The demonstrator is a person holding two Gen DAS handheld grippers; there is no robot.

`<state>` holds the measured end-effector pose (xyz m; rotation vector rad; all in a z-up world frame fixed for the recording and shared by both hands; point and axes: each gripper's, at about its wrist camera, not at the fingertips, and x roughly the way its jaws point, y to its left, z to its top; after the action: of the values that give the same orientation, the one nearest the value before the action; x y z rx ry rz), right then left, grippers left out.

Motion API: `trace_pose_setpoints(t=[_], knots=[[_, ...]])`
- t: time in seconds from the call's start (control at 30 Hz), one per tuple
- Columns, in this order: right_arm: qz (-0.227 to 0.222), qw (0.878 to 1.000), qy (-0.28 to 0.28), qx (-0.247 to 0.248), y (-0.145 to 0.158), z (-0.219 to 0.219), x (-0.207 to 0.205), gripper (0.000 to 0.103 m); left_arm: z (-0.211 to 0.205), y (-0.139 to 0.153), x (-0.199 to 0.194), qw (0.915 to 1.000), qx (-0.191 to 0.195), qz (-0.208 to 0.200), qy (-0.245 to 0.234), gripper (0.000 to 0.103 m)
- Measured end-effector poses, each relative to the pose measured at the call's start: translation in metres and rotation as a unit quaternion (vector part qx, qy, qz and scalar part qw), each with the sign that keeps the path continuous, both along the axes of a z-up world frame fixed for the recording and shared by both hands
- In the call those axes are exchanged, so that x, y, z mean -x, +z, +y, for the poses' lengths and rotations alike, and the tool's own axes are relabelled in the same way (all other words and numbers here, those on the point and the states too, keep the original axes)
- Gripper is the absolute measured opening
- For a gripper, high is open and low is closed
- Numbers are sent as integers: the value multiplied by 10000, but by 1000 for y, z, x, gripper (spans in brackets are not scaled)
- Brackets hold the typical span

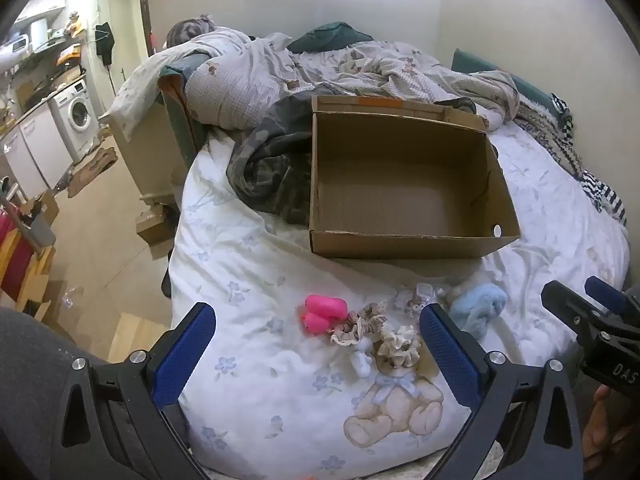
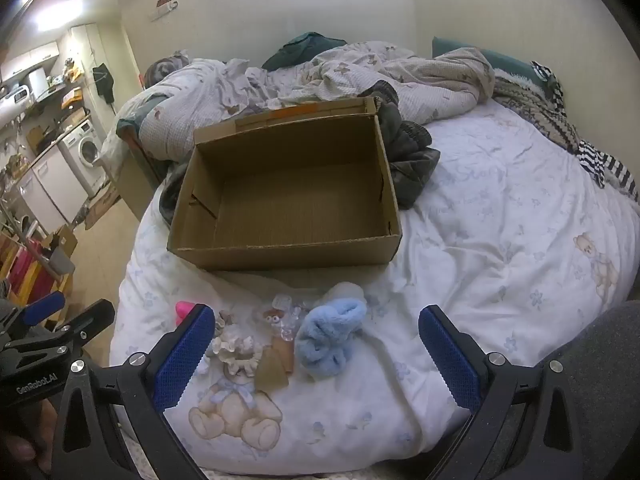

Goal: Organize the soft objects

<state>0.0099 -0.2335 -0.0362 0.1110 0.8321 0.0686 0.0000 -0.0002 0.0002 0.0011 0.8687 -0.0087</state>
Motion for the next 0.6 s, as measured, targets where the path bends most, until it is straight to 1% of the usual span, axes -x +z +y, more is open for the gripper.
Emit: trace_pose_setpoints(t=[0.03, 0.37, 0.4, 0.6], knots=[[-2, 10000, -5, -9, 0, 0, 0, 103, 1, 0, 0, 10000, 73, 2, 23, 102], [21, 10000, 2, -13, 0, 0, -1, 103, 5, 1, -3, 10000, 57, 36, 46, 102], [21, 10000, 2, -10, 0, 0, -1, 103, 0, 0, 0, 10000, 6, 2, 23, 102], [24, 10000, 6, -12, 0, 1, -1, 103, 0, 0, 0, 10000, 6, 5, 27, 102]])
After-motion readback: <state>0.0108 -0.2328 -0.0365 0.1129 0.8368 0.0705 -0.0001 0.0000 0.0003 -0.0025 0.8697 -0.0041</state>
